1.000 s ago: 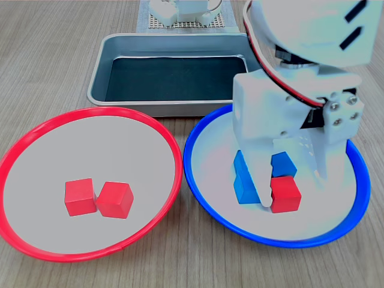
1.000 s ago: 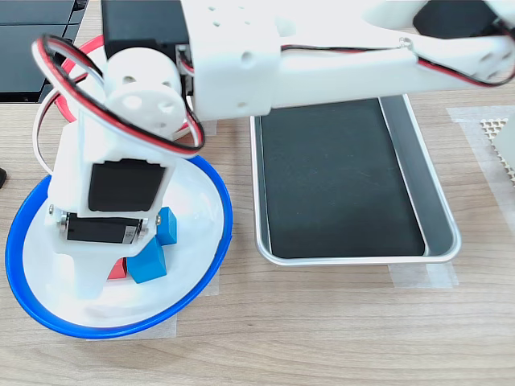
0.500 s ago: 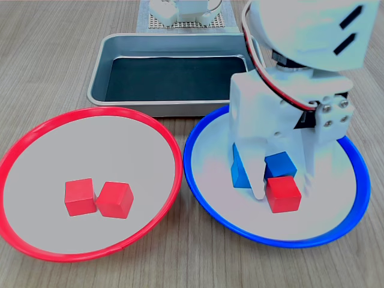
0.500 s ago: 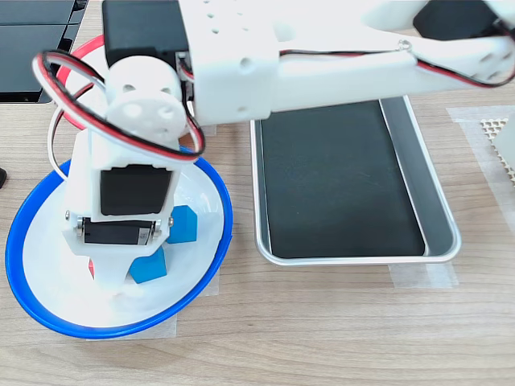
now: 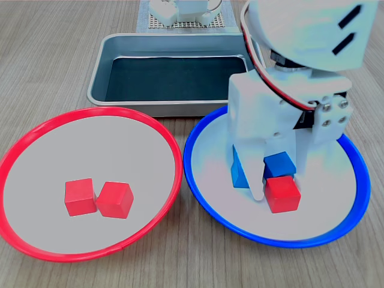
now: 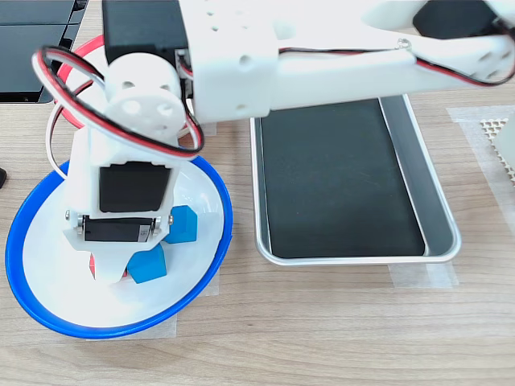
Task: Relocate any misplaced blocks to their matching dishes.
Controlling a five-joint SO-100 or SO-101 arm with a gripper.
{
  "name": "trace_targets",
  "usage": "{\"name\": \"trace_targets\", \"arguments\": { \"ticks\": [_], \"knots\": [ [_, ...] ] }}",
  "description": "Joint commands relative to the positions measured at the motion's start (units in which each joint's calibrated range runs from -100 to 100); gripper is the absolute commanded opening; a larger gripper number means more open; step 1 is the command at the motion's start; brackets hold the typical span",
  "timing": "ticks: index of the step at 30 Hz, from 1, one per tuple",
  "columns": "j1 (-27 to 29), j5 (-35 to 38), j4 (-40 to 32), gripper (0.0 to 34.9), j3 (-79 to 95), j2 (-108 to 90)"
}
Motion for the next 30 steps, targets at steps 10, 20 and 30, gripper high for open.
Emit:
{"name": "trace_targets", "arguments": {
  "ticks": [10, 20, 30],
  "knots": [
    [0.7, 0.7, -1.0, 5.9, -3.1, -0.3],
    [0.5, 1.1, -0.7, 0.3, -3.1, -0.2],
    [1.6, -0.7, -0.7, 0.3, 6.0, -14.6]
  ]
}}
